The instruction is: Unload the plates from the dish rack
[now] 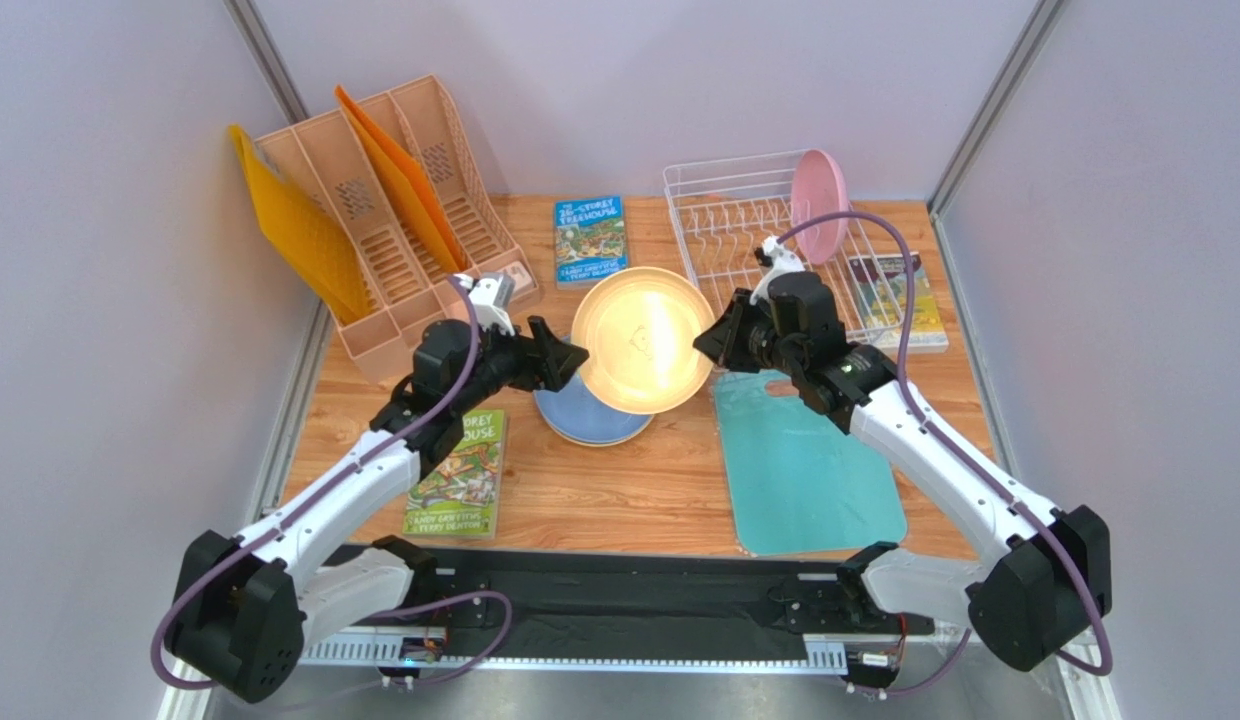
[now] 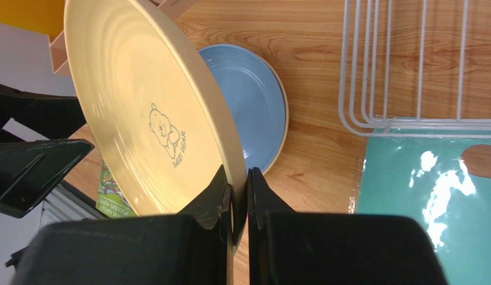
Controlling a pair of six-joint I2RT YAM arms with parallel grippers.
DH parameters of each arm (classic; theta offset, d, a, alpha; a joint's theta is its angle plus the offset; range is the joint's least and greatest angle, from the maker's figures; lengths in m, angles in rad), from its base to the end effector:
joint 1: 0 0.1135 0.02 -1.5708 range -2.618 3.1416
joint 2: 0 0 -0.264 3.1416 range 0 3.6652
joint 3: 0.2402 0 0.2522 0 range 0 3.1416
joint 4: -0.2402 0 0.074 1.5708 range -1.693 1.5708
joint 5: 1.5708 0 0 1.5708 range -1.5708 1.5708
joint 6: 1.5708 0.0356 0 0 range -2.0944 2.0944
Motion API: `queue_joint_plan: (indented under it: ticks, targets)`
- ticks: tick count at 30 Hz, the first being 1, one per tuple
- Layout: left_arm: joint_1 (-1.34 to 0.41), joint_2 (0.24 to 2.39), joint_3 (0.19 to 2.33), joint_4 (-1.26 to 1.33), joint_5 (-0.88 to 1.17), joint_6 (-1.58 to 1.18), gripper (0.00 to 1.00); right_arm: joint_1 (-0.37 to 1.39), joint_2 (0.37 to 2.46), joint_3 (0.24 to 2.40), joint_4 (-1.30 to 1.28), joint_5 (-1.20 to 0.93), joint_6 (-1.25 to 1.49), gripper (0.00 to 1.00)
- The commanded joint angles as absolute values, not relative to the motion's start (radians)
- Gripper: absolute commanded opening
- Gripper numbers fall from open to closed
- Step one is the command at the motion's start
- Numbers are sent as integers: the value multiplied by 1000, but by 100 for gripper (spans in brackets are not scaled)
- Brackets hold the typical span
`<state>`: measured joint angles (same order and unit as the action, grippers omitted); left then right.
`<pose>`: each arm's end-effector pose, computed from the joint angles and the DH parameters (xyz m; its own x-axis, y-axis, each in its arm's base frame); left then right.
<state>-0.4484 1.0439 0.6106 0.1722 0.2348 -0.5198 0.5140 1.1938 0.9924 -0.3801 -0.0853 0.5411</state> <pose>0.2124 -0.1114 0.2653 -0.5119 -0.2898 -0.8087 0.4262 0.7317 -0.5320 0.2304 0.1336 0.3086 -0.6942 0.1974 -0.6922 -0.2267 0.8528 0.4705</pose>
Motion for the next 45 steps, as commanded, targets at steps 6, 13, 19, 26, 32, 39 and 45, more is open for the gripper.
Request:
queue_joint_plan:
  ticks: [6, 13, 19, 26, 32, 39, 45]
  targets:
    - [-462, 1078, 615, 265, 230, -549, 30, 518, 1187, 966, -241, -202, 623, 5]
    - [-463, 1106, 624, 245, 229, -531, 0, 517, 1218, 973, -224, -241, 626, 5]
    - [-463, 1083, 627, 207, 170, -514, 0, 517, 1232, 1005, -282, -181, 572, 66]
    - [-463, 1072, 647, 92, 20, -476, 0, 494, 1227, 1103, -429, 57, 436, 80]
    - [-463, 1137, 676, 34, -83, -451, 0, 402, 1244, 1181, -486, 94, 376, 81]
    - [-463, 1293, 726, 37, -120, -436, 0, 286, 1285, 1313, -518, 115, 322, 82]
    - [-463, 1365, 736, 55, -123, -445, 0, 233, 1387, 1439, -537, 225, 266, 82]
